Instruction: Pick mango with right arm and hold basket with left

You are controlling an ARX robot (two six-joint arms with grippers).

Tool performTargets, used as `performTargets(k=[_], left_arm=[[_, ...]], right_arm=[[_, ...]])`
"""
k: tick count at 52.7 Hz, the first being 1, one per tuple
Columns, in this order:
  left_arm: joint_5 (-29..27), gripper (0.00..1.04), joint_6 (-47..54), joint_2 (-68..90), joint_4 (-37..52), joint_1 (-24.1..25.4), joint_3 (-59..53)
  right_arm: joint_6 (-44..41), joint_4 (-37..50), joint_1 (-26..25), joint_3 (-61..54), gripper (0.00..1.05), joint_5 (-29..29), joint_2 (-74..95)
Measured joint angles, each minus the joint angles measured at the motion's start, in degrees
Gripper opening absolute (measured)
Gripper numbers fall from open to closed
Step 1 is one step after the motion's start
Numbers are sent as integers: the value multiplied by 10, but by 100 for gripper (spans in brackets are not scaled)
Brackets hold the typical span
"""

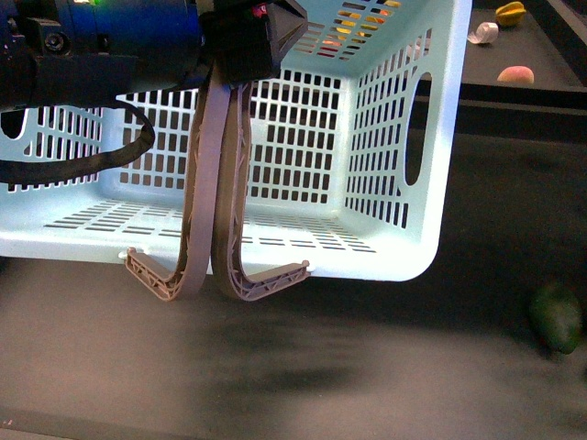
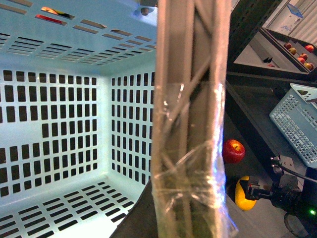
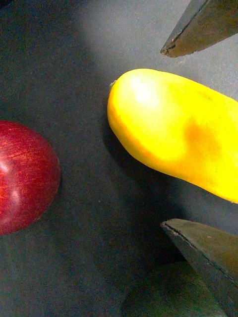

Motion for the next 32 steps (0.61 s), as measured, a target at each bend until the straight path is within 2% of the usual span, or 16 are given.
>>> performTargets(k=[32], left_arm=[[0, 9, 0, 0, 0, 0, 0]], right_arm=[[15, -22, 3, 59, 97, 22, 85]])
